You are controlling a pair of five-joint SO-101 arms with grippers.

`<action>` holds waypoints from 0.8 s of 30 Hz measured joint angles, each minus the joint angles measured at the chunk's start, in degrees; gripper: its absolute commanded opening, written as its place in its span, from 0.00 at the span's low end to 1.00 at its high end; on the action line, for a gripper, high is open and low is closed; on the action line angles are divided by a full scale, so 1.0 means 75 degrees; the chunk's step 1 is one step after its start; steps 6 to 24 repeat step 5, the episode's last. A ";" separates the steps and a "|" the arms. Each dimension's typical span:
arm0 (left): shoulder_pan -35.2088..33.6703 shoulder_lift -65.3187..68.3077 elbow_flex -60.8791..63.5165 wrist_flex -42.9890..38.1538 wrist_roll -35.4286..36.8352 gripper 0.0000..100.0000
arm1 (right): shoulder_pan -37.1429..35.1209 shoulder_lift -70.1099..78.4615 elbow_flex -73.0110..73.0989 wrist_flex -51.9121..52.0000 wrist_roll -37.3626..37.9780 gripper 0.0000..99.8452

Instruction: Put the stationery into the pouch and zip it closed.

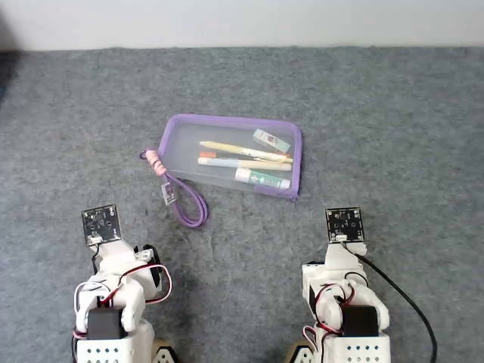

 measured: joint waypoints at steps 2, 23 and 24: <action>0.0000 0.0000 0.0000 0.0000 0.0000 0.07 | 0.0000 0.0000 0.0000 0.0000 0.0000 0.01; 0.0000 0.0000 0.0000 0.0000 0.0000 0.07 | 0.0000 0.0000 0.0000 0.0000 0.0000 0.01; 0.0000 0.0000 0.0000 0.0000 0.0000 0.07 | 0.0000 0.0000 0.0000 0.0000 0.0000 0.01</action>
